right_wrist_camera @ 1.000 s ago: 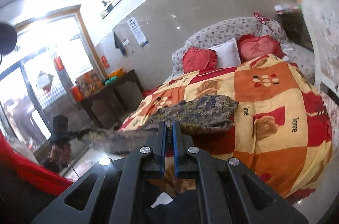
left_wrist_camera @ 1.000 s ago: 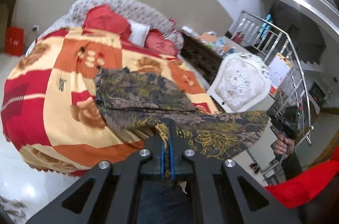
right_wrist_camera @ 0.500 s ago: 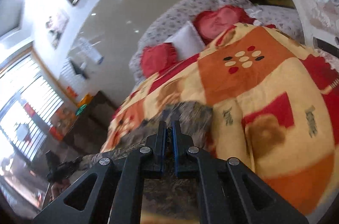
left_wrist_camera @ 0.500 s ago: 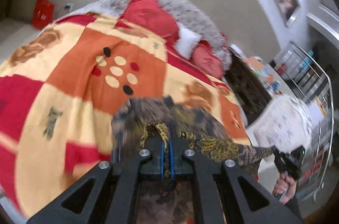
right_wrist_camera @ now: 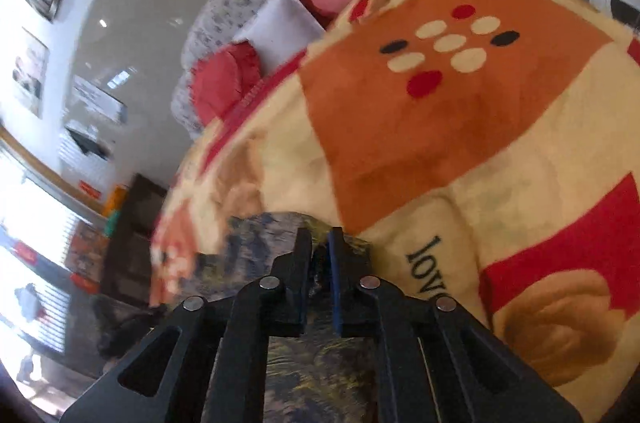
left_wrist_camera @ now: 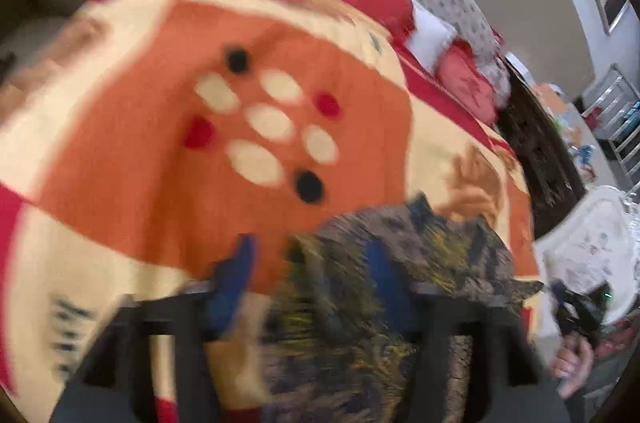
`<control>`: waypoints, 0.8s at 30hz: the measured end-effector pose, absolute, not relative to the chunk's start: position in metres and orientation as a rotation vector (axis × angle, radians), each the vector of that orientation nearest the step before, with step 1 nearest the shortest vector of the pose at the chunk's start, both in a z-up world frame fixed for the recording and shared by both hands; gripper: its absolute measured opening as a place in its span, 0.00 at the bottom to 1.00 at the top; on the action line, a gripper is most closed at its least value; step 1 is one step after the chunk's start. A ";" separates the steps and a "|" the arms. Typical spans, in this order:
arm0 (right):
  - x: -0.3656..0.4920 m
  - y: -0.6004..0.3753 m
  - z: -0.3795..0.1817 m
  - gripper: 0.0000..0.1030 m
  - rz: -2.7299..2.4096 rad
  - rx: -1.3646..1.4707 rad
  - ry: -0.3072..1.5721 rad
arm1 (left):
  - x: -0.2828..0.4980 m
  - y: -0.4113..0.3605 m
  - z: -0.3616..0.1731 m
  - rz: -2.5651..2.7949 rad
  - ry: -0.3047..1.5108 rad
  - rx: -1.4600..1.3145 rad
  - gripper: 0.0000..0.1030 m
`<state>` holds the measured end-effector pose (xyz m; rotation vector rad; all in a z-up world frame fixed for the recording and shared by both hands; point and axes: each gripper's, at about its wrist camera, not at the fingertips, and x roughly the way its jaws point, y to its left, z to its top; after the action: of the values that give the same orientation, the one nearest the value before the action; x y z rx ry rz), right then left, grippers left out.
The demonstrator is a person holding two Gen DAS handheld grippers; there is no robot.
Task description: Fold small clothes
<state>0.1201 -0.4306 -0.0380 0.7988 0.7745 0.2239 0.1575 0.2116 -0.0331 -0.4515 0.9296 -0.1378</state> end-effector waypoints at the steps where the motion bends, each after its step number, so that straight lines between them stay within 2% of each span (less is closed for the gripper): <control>1: 0.117 -0.434 -0.032 0.26 0.215 0.804 0.766 | 0.152 0.219 -0.026 -0.125 0.899 -0.459 0.73; 5: 0.097 -0.433 0.004 0.29 0.189 0.702 0.744 | 0.125 0.237 -0.003 -0.020 0.804 -0.450 0.69; 7: 0.092 -0.418 0.017 0.31 0.177 0.623 0.745 | 0.114 0.213 0.000 -0.086 0.815 -0.399 0.51; 8: 0.094 -0.405 0.019 0.33 0.175 0.571 0.778 | 0.113 0.190 -0.003 -0.127 0.856 -0.344 0.32; 9: 0.099 -0.387 0.017 0.33 0.179 0.512 0.834 | 0.113 0.165 -0.009 -0.163 0.906 -0.283 0.23; 11: 0.110 -0.348 0.007 0.33 0.199 0.376 0.943 | 0.116 0.119 -0.029 -0.223 1.009 -0.184 0.18; 14: 0.127 -0.286 -0.022 0.33 0.199 0.125 1.094 | 0.129 0.069 -0.063 -0.168 1.125 0.005 0.18; 17: 0.152 -0.256 -0.064 0.33 0.161 0.011 1.265 | 0.165 0.056 -0.069 -0.119 1.139 0.070 0.18; 20: 0.183 -0.258 -0.061 0.33 0.143 0.071 1.219 | 0.210 0.066 -0.055 -0.085 1.114 0.029 0.18; 21: 0.193 -0.265 -0.047 0.33 0.161 0.144 1.127 | 0.224 0.076 -0.042 -0.048 1.076 0.003 0.18; 22: 0.196 -0.272 -0.035 0.33 0.160 0.178 1.050 | 0.226 0.083 -0.033 -0.012 1.045 -0.002 0.21; 24: 0.195 -0.291 -0.013 0.33 0.099 0.237 0.937 | 0.221 0.098 -0.008 0.069 0.936 -0.024 0.50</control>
<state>0.1952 -0.2905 -0.0134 0.2370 0.9371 0.0995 0.2210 0.0984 -0.0084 -0.0239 0.9362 0.0690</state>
